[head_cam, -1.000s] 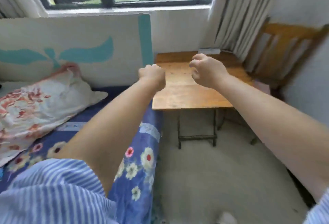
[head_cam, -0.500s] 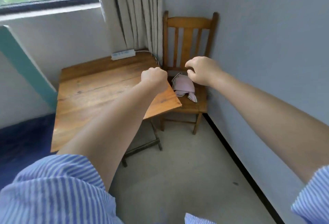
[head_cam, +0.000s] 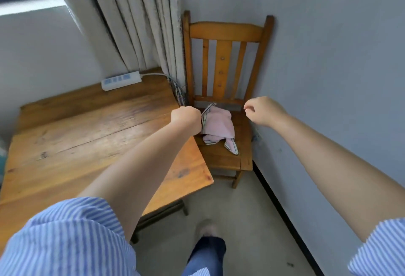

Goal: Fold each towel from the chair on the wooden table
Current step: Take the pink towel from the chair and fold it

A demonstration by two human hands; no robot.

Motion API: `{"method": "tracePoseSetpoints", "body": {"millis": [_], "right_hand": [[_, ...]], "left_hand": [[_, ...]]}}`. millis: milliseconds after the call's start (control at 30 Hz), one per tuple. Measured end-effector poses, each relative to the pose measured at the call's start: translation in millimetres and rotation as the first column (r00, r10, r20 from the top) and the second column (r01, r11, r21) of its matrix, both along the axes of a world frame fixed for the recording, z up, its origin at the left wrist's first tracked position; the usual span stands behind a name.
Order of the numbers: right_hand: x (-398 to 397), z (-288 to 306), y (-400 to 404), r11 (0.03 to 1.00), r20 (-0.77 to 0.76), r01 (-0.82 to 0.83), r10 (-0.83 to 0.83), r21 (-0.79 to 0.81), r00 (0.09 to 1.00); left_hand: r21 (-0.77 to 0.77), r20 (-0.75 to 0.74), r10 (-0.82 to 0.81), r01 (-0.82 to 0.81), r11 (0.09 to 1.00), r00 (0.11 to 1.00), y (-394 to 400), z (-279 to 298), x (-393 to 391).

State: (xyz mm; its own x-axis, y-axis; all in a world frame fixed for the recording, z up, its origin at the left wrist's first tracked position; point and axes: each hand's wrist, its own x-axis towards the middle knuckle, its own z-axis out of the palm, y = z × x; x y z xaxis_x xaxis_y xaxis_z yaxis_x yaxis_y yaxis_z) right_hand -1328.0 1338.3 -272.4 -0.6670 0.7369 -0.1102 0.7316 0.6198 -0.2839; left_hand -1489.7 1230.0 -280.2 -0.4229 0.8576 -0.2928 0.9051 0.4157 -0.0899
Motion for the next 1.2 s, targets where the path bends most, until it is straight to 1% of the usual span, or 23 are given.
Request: {"method": "tracePoseSetpoints", "body": {"millis": [100,300,433,533,667,767,833,900,933,1033,1100,1133,1200], "right_hand": [[-22.4,-22.8,46.0,0.997,0.045,0.026,-0.023,-0.066,0.999],[-42.8,-77.2,118.3,0.979,0.158,0.045,-0.013,-0.201,0.987],[-63.6,-123.6,177.4,0.951,0.215,0.060,0.008,-0.304,0.976],[-72.0,-154.4,193.9,0.928,0.246,0.077,0.017,-0.366,0.969],[-90.0,-217.6,218.9,0.908,0.272,0.101,0.014,-0.407,0.962],[-98.1,-266.0,228.1,0.920,0.327,0.153,-0.029,-0.362,0.945],[-104.3,-294.8,233.3,0.932,0.353,0.195,-0.080,-0.306,0.932],[-112.0,-331.5,240.7,0.926,0.367,0.243,-0.128,-0.289,0.921],[-113.7,-338.7,242.3,0.914,0.374,0.274,-0.151,-0.300,0.915],[-119.4,-382.5,246.5,0.874,0.413,0.352,-0.200,-0.335,0.889],[-122.1,-402.0,247.4,0.841,0.400,0.397,-0.243,-0.368,0.884],[-123.4,-413.0,247.7,0.813,0.384,0.424,-0.271,-0.399,0.883],[-125.3,-422.7,246.4,0.762,0.365,0.470,-0.325,-0.446,0.873]], "left_hand": [[-0.024,0.032,0.045,-0.044,0.999,0.998,48.3,-20.7,-31.9],[-0.176,0.125,0.134,-0.111,0.978,0.983,114.8,-77.9,-52.6],[-0.243,0.156,0.290,-0.248,0.938,0.944,161.5,-121.2,-60.9],[-0.254,0.201,0.378,-0.325,0.911,0.904,172.5,-147.7,-61.6],[-0.300,0.261,0.452,-0.373,0.878,0.853,200.8,-199.0,-69.3],[-0.355,0.280,0.531,-0.428,0.831,0.800,217.0,-244.1,-73.7],[-0.395,0.313,0.622,-0.497,0.773,0.718,224.5,-275.8,-80.4],[-0.438,0.354,0.718,-0.571,0.694,0.600,234.4,-318.5,-84.1],[-0.463,0.375,0.756,-0.598,0.654,0.537,237.8,-329.3,-84.4],[-0.543,0.403,0.866,-0.684,0.487,0.296,248.2,-377.6,-76.7],[-0.539,0.430,0.893,-0.755,0.374,0.136,250.3,-398.5,-72.1],[-0.514,0.447,0.891,-0.790,0.334,0.086,251.2,-408.4,-70.9],[-0.464,0.479,0.877,-0.835,0.295,0.043,251.5,-415.6,-70.7]]}}
